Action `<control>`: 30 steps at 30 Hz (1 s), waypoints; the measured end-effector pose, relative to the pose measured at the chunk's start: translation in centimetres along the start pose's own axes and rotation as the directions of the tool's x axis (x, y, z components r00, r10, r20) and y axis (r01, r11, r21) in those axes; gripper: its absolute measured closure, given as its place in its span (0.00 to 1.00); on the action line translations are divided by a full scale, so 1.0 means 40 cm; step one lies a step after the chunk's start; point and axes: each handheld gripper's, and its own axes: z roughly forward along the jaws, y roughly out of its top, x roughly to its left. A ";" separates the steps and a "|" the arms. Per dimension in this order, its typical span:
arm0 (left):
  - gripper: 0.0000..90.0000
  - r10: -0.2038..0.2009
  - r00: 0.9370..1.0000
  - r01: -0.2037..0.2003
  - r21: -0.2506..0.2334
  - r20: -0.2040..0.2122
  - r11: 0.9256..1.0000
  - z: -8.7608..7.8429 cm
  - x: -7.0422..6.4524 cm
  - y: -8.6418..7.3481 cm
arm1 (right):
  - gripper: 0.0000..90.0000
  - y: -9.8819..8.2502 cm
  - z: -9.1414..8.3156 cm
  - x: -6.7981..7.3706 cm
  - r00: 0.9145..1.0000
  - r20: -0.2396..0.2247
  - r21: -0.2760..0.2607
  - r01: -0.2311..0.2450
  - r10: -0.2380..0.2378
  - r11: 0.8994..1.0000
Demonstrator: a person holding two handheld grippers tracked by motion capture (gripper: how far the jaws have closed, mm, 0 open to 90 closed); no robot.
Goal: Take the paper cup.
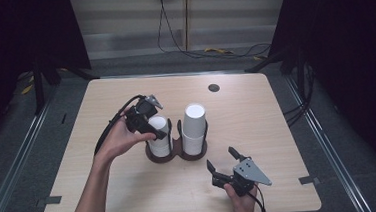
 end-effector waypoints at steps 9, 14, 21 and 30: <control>0.35 -0.006 1.000 0.006 -0.022 0.006 1.000 -0.010 0.001 -0.002 | 0.15 0.000 0.000 0.000 1.000 0.001 0.000 -0.004 0.004 1.000; 0.36 0.004 1.000 -0.004 -0.033 0.007 0.999 -0.026 0.002 -0.003 | 0.15 0.000 0.000 0.000 1.000 0.002 0.001 -0.003 0.003 1.000; 0.36 -0.001 1.000 0.002 -0.043 0.005 0.999 -0.044 -0.001 -0.003 | 0.15 0.000 0.000 0.000 1.000 -0.002 0.003 -0.005 0.005 1.000; 0.36 -0.011 1.000 0.010 -0.078 -0.007 0.997 -0.067 -0.004 -0.005 | 0.15 0.001 0.001 0.000 1.000 -0.001 0.006 -0.005 0.005 1.000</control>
